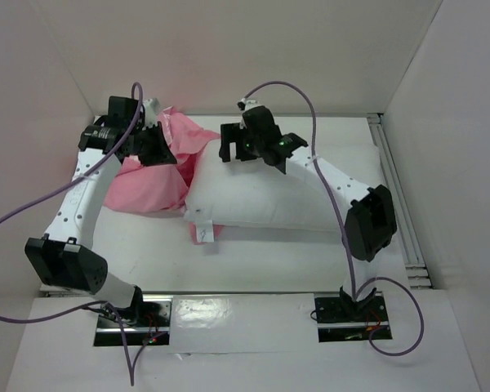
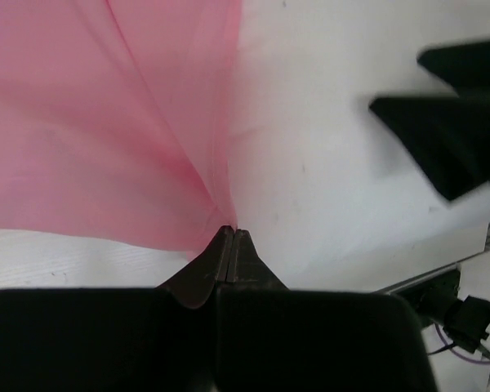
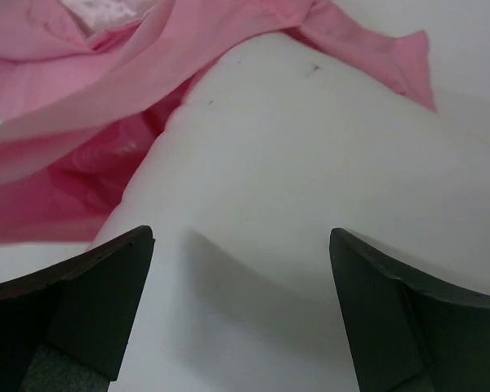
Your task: Put the pillow into the pillowcase
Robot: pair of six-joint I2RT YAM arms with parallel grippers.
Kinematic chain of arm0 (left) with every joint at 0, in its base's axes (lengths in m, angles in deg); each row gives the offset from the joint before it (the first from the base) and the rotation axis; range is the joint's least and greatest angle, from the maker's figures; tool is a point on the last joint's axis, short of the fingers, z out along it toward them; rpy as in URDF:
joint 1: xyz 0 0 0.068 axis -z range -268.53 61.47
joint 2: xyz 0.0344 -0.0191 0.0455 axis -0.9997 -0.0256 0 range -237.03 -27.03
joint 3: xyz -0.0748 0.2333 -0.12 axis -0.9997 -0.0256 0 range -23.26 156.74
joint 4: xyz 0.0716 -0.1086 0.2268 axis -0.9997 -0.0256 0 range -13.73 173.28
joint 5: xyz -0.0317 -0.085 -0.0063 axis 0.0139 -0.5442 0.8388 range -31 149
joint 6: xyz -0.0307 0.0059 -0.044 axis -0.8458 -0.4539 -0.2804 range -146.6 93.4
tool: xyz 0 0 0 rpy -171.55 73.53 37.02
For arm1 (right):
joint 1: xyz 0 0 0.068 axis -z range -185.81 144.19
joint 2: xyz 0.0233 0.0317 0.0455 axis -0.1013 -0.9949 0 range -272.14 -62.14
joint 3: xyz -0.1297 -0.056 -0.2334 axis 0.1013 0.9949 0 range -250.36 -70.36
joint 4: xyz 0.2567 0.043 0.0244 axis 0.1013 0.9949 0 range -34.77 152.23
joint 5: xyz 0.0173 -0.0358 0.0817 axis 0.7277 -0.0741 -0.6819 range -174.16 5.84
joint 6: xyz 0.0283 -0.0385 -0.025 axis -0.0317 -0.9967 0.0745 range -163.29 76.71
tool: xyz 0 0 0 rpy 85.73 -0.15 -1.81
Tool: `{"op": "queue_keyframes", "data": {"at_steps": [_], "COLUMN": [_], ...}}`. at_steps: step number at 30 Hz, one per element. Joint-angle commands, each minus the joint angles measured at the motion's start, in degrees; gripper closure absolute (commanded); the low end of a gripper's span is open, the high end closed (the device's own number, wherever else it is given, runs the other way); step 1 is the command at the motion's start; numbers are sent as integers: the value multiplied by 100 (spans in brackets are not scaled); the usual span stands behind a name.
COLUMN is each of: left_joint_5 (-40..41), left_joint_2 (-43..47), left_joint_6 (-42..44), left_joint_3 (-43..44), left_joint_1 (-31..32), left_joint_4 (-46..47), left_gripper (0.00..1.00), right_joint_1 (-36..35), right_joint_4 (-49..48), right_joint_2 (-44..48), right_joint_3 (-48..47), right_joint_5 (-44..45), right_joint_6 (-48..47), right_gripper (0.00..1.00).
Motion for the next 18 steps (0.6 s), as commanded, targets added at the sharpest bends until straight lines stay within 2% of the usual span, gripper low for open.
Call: {"op": "queue_keyframes", "data": {"at_steps": [1,3,4,6,11,18], "left_joint_5": [254,254,254,254,254,306], "left_joint_2": [-403,-527,-588,-589,-536,-483], "left_joint_6": [-221,-222,-222,-275,-275,-328], "left_joint_3": [527,582,582,582,398,283], "left_joint_1": [-44,-97,-97,-97,-157,-158], "left_joint_4": [-112,-112,-112,-112,-112,-112], "left_gripper": [100,100,100,100,100,100], "right_joint_1": [-497,-1181,-1184,-1727,-2677,-2925], "right_joint_4": [145,84,14,-152,-707,-979], "right_joint_2": [764,984,984,1194,1424,941], "right_joint_3": [392,717,815,1104,1939,1949], "right_joint_5": [1054,1599,1775,2134,2427,2189], "right_joint_6": [-681,-1312,-1315,-1858,-2789,-3178], "right_gripper": [4,0,0,0,0,0]}}
